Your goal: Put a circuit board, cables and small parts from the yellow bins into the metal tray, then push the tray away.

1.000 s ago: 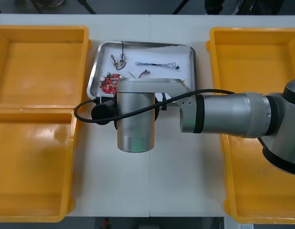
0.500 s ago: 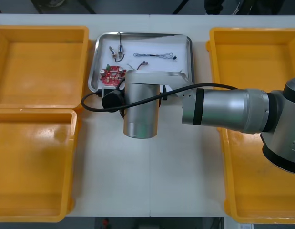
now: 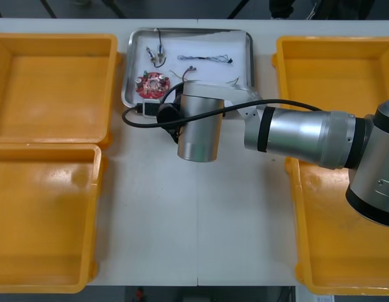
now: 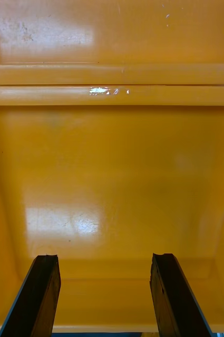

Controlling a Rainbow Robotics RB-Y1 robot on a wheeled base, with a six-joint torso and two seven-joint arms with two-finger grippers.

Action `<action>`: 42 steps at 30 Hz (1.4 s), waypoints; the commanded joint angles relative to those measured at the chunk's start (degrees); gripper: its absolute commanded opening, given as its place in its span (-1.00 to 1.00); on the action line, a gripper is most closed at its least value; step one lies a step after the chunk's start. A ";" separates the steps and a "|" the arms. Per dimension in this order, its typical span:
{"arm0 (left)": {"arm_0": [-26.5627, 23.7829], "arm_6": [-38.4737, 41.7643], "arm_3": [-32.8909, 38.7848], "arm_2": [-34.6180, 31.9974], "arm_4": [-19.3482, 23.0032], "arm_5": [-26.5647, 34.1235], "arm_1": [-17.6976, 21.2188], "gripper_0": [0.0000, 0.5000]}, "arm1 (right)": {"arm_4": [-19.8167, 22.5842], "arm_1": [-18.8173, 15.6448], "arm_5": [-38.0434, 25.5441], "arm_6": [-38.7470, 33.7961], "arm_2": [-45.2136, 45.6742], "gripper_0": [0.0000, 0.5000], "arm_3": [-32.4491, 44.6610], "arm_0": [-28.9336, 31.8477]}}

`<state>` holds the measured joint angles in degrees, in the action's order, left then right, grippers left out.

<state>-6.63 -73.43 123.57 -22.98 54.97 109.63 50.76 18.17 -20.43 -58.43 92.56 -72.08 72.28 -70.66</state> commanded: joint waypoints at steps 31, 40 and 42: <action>1.01 -1.19 1.50 -1.72 -0.04 -0.03 0.66 1.00 | 3.18 -1.45 14.13 5.70 -1.04 -1.00 -11.37 -5.18; 1.01 -1.19 1.50 -1.72 -0.04 -0.03 0.66 1.00 | 4.59 -1.54 10.35 4.99 1.51 -1.00 -11.63 -5.10; 1.01 -1.19 1.50 -1.72 -0.04 -0.03 0.66 1.00 | 4.59 -1.54 9.65 4.73 1.60 -1.00 -11.63 -5.10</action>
<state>-6.63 -73.43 123.58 -22.98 54.97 109.63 50.76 22.32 -20.73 -47.69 96.68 -72.83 60.73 -74.48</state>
